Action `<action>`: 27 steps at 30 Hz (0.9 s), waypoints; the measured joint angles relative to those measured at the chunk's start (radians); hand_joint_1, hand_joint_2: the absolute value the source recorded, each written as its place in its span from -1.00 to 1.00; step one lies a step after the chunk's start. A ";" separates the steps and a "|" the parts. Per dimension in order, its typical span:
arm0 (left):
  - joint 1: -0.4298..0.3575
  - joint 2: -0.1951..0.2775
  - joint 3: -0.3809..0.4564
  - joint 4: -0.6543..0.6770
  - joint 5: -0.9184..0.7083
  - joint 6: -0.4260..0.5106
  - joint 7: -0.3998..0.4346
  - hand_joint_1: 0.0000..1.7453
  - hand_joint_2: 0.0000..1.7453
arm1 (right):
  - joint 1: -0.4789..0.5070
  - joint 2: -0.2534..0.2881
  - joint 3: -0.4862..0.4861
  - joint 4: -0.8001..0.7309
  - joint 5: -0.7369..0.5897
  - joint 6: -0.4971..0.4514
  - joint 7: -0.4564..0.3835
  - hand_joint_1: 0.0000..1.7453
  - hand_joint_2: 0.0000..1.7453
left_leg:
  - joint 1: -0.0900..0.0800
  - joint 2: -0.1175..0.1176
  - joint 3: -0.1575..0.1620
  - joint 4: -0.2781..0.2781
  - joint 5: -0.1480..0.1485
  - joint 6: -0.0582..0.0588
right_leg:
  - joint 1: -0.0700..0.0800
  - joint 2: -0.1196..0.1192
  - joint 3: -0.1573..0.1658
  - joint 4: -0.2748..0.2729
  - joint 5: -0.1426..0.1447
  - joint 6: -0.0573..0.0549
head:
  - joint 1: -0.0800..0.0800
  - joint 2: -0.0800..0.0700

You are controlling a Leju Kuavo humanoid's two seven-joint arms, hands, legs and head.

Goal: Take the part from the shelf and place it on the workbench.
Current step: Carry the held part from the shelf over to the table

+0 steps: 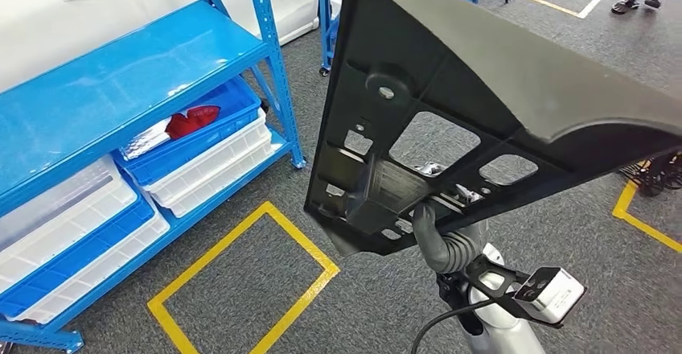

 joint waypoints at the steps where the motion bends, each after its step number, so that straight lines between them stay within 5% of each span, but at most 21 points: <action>1: 0.001 0.000 0.003 0.000 0.003 0.001 0.000 -1.00 1.00 | 0.001 0.000 -0.001 0.000 0.000 0.001 0.001 1.00 1.00 | 0.000 -0.001 -0.005 0.006 0.012 0.002 | 0.001 0.012 0.001 0.001 0.000 0.000 | 0.000 0.000; 3: 0.002 -0.001 0.006 0.000 0.007 0.002 0.000 -1.00 1.00 | 0.002 0.000 -0.002 0.000 0.000 0.004 0.002 1.00 1.00 | 0.000 -0.015 0.040 -0.101 0.086 0.009 | 0.002 0.036 0.004 0.003 0.000 0.001 | 0.000 0.000; 5: 0.002 -0.001 0.009 0.000 0.009 0.002 0.002 -1.00 1.00 | 0.002 0.000 -0.002 0.000 0.000 0.009 0.001 1.00 1.00 | 0.001 -0.057 0.100 -0.235 0.143 0.019 | 0.004 0.055 0.004 0.006 0.000 0.004 | 0.001 0.000; 7: 0.002 -0.001 0.010 0.000 0.008 0.002 0.003 -1.00 1.00 | 0.002 0.000 -0.002 0.000 0.000 0.012 0.001 1.00 1.00 | 0.002 -0.086 0.121 -0.283 0.153 0.024 | 0.006 0.063 0.002 0.008 0.000 0.007 | 0.002 0.000; 11: 0.002 -0.001 0.010 0.000 0.008 0.002 0.003 -1.00 1.00 | 0.002 0.000 -0.002 0.000 0.001 0.013 0.001 1.00 1.00 | 0.002 -0.085 0.121 -0.287 0.153 0.024 | 0.006 0.065 0.001 0.009 0.000 0.008 | 0.002 0.000; 15: -0.001 -0.005 0.011 0.000 0.003 0.002 0.006 -1.00 1.00 | 0.014 -0.001 -0.005 -0.008 0.003 0.015 0.000 1.00 1.00 | -0.001 -0.058 0.125 -0.298 0.157 0.032 | -0.004 0.091 -0.012 0.008 0.008 0.028 | 0.000 0.000; 19: 0.001 -0.014 0.011 0.000 -0.001 0.004 0.007 -1.00 1.00 | 0.035 -0.005 -0.008 -0.022 0.004 0.017 -0.006 1.00 1.00 | 0.001 0.028 0.126 -0.311 0.166 0.053 | -0.010 -0.017 -0.149 0.295 -0.121 0.055 | 0.014 0.000; 22: -0.001 -0.018 0.011 0.000 -0.001 0.011 0.008 -1.00 1.00 | 0.048 -0.011 -0.009 -0.033 0.004 0.018 -0.016 1.00 1.00 | 0.000 0.057 0.128 -0.305 0.160 0.046 | -0.011 -0.054 -0.054 0.121 -0.039 0.054 | 0.014 0.000; 24: -0.001 -0.020 0.012 0.000 -0.001 0.015 0.006 -1.00 1.00 | 0.053 -0.014 -0.010 -0.042 0.003 0.021 -0.025 1.00 1.00 | -0.004 0.071 0.128 -0.299 0.154 0.035 | -0.005 -0.083 -0.003 0.022 -0.012 0.044 | 0.013 0.000; 27: -0.001 -0.021 0.016 0.000 -0.001 0.015 0.000 -1.00 1.00 | 0.069 -0.017 -0.014 -0.059 0.007 0.028 -0.037 1.00 1.00 | -0.006 0.092 0.132 -0.300 0.149 0.018 | -0.001 -0.065 -0.003 0.009 -0.009 0.026 | 0.013 0.000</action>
